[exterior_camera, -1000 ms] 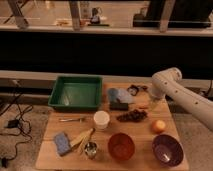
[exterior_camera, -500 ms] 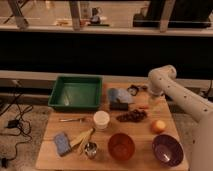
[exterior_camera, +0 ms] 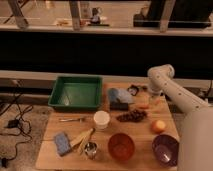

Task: Place pepper in paper cup

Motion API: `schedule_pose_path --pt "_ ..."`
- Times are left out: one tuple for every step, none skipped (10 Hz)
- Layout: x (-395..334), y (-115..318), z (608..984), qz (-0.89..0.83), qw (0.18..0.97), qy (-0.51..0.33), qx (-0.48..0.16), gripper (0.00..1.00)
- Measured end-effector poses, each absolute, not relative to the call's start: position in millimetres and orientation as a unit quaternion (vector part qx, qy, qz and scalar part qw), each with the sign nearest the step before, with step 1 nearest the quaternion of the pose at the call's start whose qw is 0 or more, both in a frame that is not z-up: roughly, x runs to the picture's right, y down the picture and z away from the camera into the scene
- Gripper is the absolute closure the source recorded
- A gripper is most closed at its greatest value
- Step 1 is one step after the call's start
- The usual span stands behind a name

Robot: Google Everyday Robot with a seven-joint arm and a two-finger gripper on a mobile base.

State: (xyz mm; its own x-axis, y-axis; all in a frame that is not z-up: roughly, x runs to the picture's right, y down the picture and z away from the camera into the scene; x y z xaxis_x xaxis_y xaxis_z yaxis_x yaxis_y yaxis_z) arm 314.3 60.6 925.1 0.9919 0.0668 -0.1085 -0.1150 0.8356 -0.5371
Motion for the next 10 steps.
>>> schedule_pose_path --pt "319 61 925 0.048 0.956 0.043 -0.287 0.20" --pt "324 61 924 0.050 0.954 0.044 -0.292 0.20" --pt "325 61 924 0.050 0.952 0.043 -0.298 0.20" --pt "325 64 924 0.049 0.948 0.041 -0.310 0.20" --pt "323 66 922 0.050 0.946 0.038 -0.318 0.20" --pt "316 69 920 0.050 0.945 0.031 -0.321 0.20" --pt "309 74 915 0.053 0.945 0.027 -0.321 0.20" --pt "307 77 913 0.054 0.946 0.026 -0.320 0.20" --pt "307 78 913 0.053 0.946 0.027 -0.318 0.20" --pt "306 77 913 0.053 0.946 0.027 -0.318 0.20"
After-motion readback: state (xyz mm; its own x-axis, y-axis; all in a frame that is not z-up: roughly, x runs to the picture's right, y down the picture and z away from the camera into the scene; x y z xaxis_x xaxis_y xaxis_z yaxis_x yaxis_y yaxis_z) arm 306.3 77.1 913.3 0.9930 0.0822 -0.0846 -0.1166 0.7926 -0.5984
